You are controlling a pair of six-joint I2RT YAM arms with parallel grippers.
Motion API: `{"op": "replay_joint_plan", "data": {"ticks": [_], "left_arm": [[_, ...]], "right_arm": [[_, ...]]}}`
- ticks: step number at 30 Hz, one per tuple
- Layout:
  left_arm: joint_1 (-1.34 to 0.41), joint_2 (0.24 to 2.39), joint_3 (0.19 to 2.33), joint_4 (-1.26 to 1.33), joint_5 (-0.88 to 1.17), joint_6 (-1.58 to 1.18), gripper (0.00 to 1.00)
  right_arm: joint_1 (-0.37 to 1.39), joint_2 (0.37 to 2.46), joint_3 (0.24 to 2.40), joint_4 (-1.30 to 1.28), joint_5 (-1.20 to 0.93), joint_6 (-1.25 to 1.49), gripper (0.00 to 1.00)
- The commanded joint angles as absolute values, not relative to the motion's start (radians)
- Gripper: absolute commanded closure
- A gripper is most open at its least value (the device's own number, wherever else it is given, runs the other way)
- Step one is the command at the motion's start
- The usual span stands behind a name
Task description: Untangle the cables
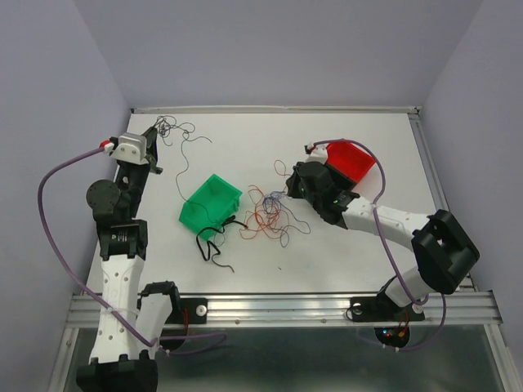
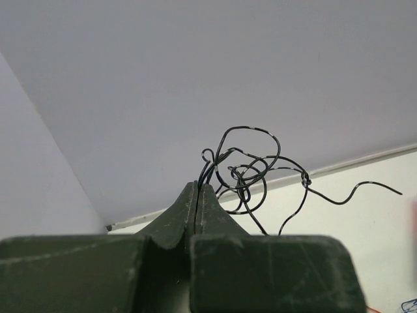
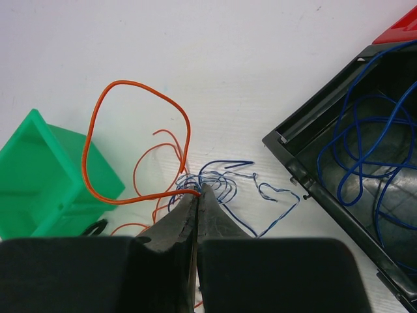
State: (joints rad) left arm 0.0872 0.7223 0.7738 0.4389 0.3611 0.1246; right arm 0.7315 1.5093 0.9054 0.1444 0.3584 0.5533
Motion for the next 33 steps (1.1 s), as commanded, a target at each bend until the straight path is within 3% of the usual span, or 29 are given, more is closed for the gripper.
{"op": "replay_joint_plan", "data": {"ticks": [1,12,24,28,33], "left_arm": [[0.092,0.715,0.903,0.471,0.400,0.110,1.00],[0.091,0.722,1.176,0.154,0.794,0.005,1.00],[0.091,0.864,1.411,0.014,0.851,-0.147,1.00],[0.091,0.899,1.483,-0.041,1.000,-0.244,1.00],[0.091,0.882,1.535,-0.061,0.962,-0.261,1.00]], "right_arm": [[0.733,1.471,0.891,0.206,0.364,0.540,0.99],[0.733,1.462,0.888,0.206,0.364,0.537,1.00],[0.732,1.460,0.890,0.206,0.360,0.532,1.00],[0.732,1.456,0.888,0.206,0.360,0.531,1.00],[0.732,1.460,0.890,0.206,0.356,0.531,1.00]]}}
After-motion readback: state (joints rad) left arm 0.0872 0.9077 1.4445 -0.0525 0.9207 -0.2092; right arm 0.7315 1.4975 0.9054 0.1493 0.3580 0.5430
